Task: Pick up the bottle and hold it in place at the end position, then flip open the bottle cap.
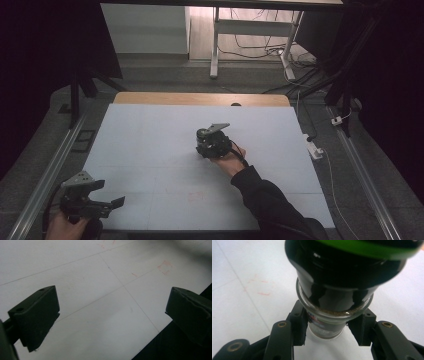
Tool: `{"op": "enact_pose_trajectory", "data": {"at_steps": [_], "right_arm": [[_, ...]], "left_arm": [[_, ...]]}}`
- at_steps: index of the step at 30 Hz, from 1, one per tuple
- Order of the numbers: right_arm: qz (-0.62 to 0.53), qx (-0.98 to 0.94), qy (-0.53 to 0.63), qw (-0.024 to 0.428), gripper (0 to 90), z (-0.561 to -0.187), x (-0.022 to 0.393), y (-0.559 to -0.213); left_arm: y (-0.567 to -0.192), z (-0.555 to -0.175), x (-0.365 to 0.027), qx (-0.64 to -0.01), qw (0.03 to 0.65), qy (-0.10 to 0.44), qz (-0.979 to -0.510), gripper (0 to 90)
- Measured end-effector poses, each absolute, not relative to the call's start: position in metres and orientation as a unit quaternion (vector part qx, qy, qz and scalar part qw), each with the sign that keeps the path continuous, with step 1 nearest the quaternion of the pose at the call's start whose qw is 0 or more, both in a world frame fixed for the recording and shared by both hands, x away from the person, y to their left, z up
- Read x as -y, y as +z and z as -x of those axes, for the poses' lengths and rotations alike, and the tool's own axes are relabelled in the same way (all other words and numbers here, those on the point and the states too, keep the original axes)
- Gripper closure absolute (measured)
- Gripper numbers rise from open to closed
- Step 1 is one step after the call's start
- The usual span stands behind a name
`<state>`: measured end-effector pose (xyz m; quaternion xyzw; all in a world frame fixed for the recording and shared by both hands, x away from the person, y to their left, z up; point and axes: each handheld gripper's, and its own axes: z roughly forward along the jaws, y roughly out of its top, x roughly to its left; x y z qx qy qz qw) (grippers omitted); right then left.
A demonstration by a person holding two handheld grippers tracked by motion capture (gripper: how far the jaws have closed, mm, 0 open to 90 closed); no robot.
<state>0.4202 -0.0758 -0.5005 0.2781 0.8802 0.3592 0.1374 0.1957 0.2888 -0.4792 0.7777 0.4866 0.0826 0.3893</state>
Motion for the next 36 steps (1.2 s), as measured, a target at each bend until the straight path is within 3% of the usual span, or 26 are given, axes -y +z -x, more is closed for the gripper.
{"op": "enact_pose_trajectory", "data": {"at_steps": [36], "right_arm": [[-0.27, -0.88, 0.365, 0.137, 52.3, -0.421, 0.077, -0.514]], "left_arm": [[-0.473, -0.202, -0.277, -0.46, 0.392, 0.101, -0.79, 0.0]]}}
